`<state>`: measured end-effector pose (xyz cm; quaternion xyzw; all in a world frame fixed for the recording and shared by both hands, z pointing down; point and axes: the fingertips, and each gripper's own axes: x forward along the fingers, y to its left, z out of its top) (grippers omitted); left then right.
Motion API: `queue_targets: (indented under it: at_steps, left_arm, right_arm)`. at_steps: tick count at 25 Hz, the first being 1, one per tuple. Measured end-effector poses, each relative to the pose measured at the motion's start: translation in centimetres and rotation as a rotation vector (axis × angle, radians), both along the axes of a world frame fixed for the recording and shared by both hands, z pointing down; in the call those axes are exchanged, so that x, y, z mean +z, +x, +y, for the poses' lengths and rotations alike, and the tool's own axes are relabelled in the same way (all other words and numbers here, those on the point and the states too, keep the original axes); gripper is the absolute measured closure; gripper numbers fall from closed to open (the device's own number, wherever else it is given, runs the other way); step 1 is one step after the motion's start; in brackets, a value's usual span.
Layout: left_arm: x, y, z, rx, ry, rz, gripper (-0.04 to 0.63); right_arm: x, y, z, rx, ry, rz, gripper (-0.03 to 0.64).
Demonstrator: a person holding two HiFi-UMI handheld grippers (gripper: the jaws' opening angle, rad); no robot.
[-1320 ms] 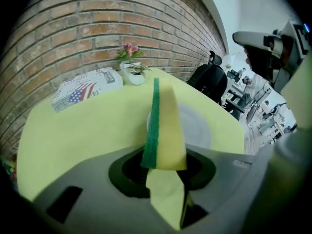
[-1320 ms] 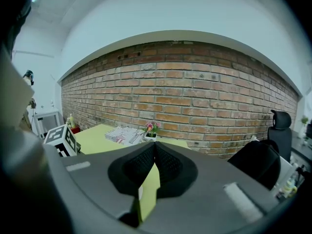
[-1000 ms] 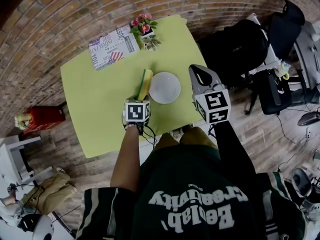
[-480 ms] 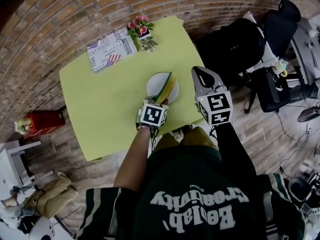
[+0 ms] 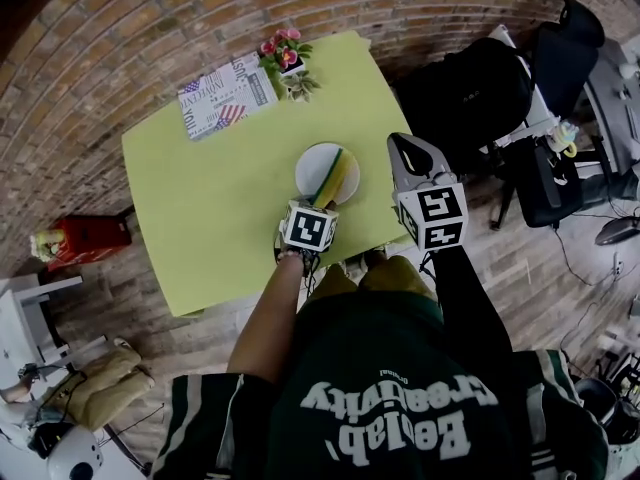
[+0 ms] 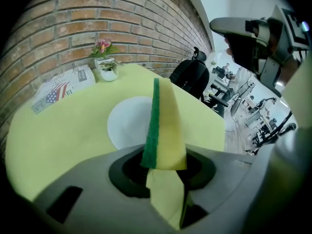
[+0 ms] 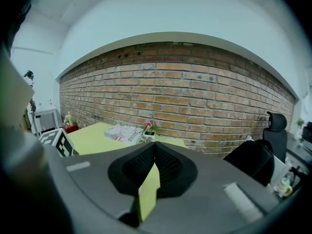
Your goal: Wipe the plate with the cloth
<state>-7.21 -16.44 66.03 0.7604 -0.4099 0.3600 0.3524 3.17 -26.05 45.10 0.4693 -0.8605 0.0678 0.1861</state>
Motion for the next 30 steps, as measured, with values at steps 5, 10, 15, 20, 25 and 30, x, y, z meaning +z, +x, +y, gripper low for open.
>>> queue_targets:
  at_steps: [5,10,15,20,25,30]
  left_arm:
    - [-0.4,-4.0,0.8,-0.089,-0.016,-0.043,0.46]
    - [-0.4,-7.6,1.8,-0.175,-0.02,-0.071,0.46]
    - [-0.5,-9.2,2.5,-0.211,-0.019,-0.077,0.46]
    - [-2.0,-6.1,1.7,-0.138,0.038,-0.004,0.46]
    - [-2.7,-1.0,1.6,0.009,0.056,0.033,0.46]
    - [-1.9,1.9,2.6,0.107,0.027,0.053,0.46]
  right_arm:
    - [0.0,-1.5,0.3,-0.027,0.003,-0.005,0.603]
    - [0.2,-2.7,0.5,-0.038,0.0,0.007,0.603]
    - [-0.2,-3.2,0.5,-0.04,0.015,0.001,0.603]
    - [-0.3,-3.0,0.7,-0.035,0.016,-0.001,0.603]
    - [-0.3,-2.4,0.9,-0.02,0.015,0.003,0.603]
    - [-0.3,-1.1,1.0,0.002,0.013,0.008,0.603]
